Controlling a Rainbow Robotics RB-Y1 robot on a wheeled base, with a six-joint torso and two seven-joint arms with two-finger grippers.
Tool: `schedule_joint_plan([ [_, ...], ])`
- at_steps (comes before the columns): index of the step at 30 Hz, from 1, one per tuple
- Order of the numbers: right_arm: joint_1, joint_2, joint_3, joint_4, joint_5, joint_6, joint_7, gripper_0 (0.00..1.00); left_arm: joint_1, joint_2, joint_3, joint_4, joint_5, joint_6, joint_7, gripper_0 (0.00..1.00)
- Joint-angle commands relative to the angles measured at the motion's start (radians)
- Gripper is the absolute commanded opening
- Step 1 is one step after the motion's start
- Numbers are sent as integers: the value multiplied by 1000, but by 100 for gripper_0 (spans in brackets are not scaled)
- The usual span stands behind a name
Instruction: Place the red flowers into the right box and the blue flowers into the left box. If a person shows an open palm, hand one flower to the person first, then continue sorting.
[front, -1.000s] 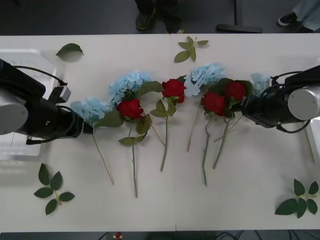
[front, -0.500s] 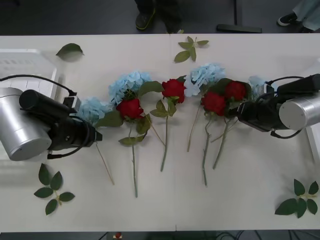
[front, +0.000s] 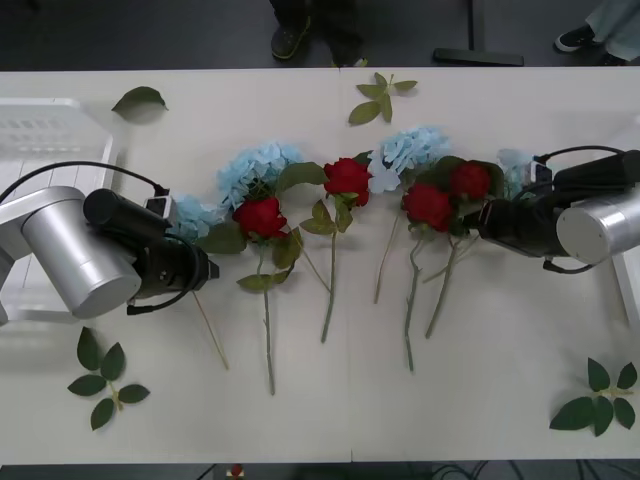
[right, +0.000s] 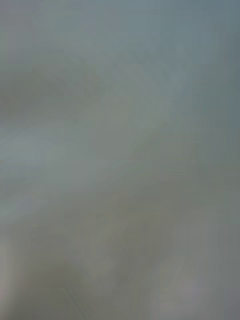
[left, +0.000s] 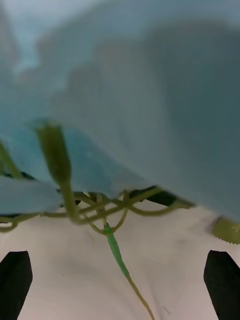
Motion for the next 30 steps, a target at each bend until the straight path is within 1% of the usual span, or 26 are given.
schedule_joint_plan([
  [1, -9, 8, 24, -7, 26, -12, -50, 94, -23, -25, 0, 30, -32, -8, 1, 100],
  [8, -9, 22, 76, -7, 160, -42, -59, 94, -31, -62, -13, 69, -68, -5, -1, 100],
  [15, -7, 25, 84, -5, 158, -42, -68, 94, -51, -63, -57, 85, -89, -3, 10, 100],
  [17, -7, 25, 84, -7, 155, -42, -70, 93, -51, -66, -59, 85, -88, -3, 10, 100],
  [18, -7, 25, 84, -7, 154, -42, -73, 88, -51, -66, -60, 85, -89, -1, 11, 100],
  [19, -7, 25, 82, -7, 152, -42, -73, 80, -52, -66, -60, 85, -89, 0, 8, 89],
  [20, -7, 25, 84, -5, 151, -42, -73, 72, -52, -66, -60, 85, -88, 2, 8, 81],
  [21, -7, 25, 84, -7, 149, -42, -75, 58, -51, -68, -60, 85, -88, 3, 10, 62],
  [22, -7, 25, 87, -5, 147, -42, -75, 46, -52, -66, -60, 85, -88, 3, 7, 49],
  [23, -7, 25, 92, -7, 147, -42, -76, 28, -52, -66, -60, 85, -86, 5, 8, 32],
  [24, -7, 25, 95, -7, 149, -42, -75, 17, -52, -66, -60, 85, -84, 5, 7, 23],
  [26, -7, 25, 99, -7, 157, -42, -75, 2, -52, -68, -60, 85, -83, 5, 8, 1],
  [27, -7, 25, 99, -7, 157, -42, -75, 0, -52, -66, -60, 85, -84, 3, 2, 0],
  [30, -7, 25, 101, -7, 154, -42, -75, 0, -52, -68, -60, 85, -83, 5, -1, 0],
])
